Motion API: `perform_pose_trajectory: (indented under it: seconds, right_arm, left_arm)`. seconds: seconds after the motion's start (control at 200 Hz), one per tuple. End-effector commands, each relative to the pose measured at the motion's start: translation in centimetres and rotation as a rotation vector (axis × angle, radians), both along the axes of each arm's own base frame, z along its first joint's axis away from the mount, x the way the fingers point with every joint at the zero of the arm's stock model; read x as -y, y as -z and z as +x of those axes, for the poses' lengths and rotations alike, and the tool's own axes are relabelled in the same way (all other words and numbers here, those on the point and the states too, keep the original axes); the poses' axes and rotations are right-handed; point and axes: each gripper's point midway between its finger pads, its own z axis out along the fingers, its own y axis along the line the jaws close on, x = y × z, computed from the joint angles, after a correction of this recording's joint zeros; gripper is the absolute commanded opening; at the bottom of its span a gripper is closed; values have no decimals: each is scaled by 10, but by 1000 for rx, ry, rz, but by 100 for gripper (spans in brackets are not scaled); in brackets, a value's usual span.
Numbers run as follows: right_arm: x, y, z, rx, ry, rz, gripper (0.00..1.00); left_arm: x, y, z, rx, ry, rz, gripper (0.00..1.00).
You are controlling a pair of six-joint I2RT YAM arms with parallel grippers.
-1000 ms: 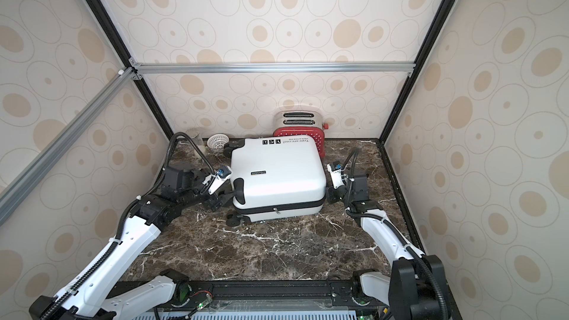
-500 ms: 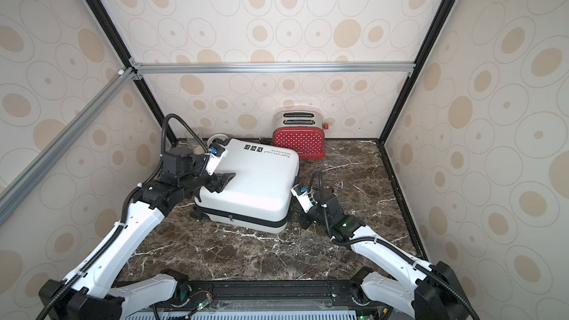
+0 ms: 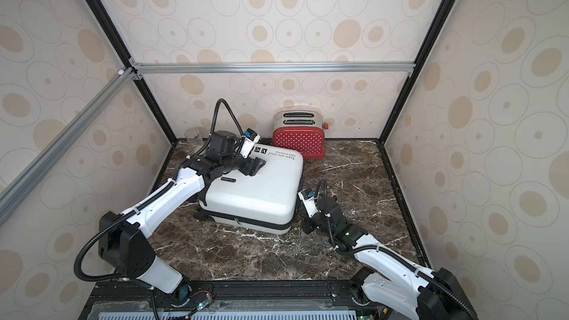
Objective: Open the suitcase zippers
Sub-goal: Adjust the suitcase at the center of the board.
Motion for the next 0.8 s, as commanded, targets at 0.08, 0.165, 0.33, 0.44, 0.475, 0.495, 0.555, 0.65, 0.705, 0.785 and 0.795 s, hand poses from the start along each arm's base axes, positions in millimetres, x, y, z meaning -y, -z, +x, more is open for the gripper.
perform_pose_trajectory:
  seconds: [0.08,0.165,0.33,0.44,0.475,0.495,0.555,0.65,0.705,0.785,0.795]
  right_arm:
    - [10,19,-7,-35,21,-49,0]
    - [22,8,8,55,117,-38,0]
    - [37,-19,34,167,237,87,0]
    - [42,-30,50,210,289,183,0]
    - [44,-33,56,220,301,209,0]
    - [44,-34,59,221,306,223,0]
    - [40,-38,66,225,299,256,0]
    - [23,-40,68,200,228,284,0]
    - [11,-39,64,179,163,297,0]
    - [-6,-34,52,156,109,274,0]
    - [-8,-33,51,156,104,269,0]
  left_arm:
    - [-17,36,9,-73,-83,111,77]
    - [-18,50,4,-95,-62,130,76]
    - [-21,80,-8,-154,-30,171,74]
    - [-26,99,-18,-183,-17,195,74]
    - [-28,105,-22,-194,-14,199,74]
    - [-28,108,-23,-197,-11,201,74]
    - [-30,117,-29,-212,-7,211,74]
    - [-32,121,-34,-227,-6,205,74]
    - [-29,115,-34,-217,-3,182,74]
    - [-24,94,-32,-181,1,132,74]
    - [-22,90,-32,-175,6,122,73]
